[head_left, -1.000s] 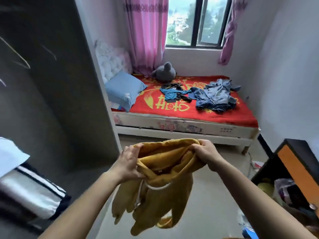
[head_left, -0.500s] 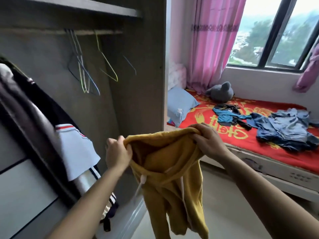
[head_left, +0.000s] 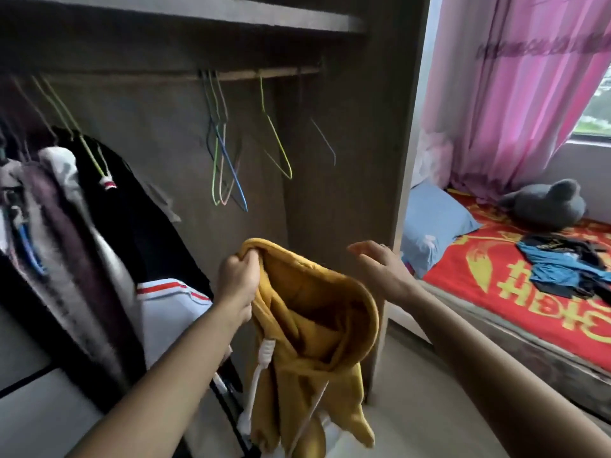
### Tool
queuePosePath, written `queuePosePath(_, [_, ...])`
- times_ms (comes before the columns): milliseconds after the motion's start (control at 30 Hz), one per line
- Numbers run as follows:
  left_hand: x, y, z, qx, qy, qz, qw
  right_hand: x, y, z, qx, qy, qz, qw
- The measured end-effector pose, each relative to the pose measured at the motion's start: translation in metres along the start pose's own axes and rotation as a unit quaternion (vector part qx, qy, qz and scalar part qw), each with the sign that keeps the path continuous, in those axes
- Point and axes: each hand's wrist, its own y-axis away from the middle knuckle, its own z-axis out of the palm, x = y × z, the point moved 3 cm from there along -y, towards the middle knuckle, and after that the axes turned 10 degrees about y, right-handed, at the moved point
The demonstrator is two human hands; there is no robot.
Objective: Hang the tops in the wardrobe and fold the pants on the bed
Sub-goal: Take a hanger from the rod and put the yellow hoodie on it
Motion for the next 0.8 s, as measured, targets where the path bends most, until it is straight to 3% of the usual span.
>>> queuePosePath(267, [0.011, -0.095, 0.031, 0.081, 0.032, -0.026, 0.996, -0.036, -0.202, -0.009, 0.088, -0.102, -0.013, 0.991])
queuePosePath(400, [0.011, -0.121, 0.035, 0.112, 0.016, -0.007, 0.994, -0.052, -0.283, -0.022, 0.17, 0.007, 0.002, 0.985])
queuePosePath(500, [0.009, -0.131, 0.035, 0.11, -0.018, 0.002, 0.994, -0.055, -0.336, -0.026, 0.14, 0.074, 0.031, 0.987])
queuePosePath(600, [0.008, -0.139, 0.033, 0.099, -0.057, 0.008, 0.993, -0.058, -0.368, -0.03, 0.126, 0.049, 0.031, 0.99])
queuePosePath(800, [-0.001, -0.145, 0.036, 0.073, -0.054, -0.001, 0.996, -0.069, -0.37, -0.036, 0.181, -0.057, -0.011, 0.982])
